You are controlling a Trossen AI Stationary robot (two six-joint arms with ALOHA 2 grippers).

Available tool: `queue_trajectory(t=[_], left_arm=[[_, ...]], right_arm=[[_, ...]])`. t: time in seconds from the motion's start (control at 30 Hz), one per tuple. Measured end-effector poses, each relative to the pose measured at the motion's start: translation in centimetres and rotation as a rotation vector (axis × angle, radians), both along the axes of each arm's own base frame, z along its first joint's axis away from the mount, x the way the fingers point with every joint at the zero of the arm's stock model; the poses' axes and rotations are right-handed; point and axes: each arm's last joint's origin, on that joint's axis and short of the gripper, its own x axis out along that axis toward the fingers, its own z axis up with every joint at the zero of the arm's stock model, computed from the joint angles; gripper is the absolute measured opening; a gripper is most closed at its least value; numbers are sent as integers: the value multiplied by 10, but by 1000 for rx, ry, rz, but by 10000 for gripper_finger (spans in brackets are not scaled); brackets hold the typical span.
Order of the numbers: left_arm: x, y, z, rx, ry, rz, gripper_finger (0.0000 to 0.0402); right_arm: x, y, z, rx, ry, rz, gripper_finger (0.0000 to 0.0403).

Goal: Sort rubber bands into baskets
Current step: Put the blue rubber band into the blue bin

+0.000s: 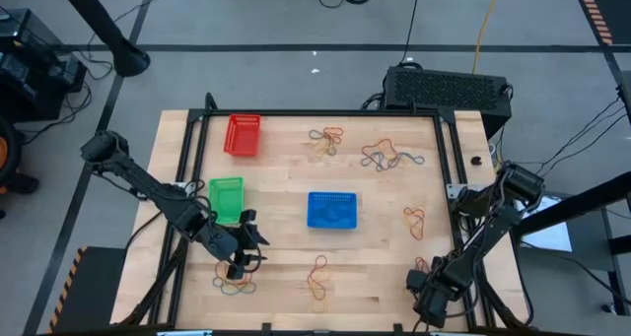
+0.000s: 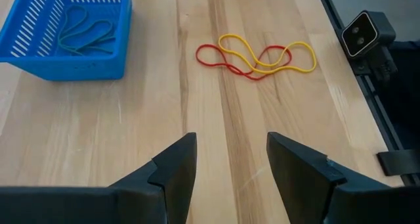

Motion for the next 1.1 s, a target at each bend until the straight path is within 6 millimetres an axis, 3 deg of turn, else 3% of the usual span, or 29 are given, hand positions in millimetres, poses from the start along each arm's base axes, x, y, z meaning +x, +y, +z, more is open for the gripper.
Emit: queue_trajectory(t=[0.1,0.43,0.8,1.1], left_arm=[[0,0,0,0,0,0,191],[0,0,0,-1,-3,0,191],[0,0,0,34,-18,-3,191],[0,1,0,39,-19,-6,191]], right_arm=[[0,0,0,36,20,39,8],[-1,-6,11,20,45,-33,1],[-5,-18,58,125,10,-260,0],[-8,-32,90,173,-209,-364,0]])
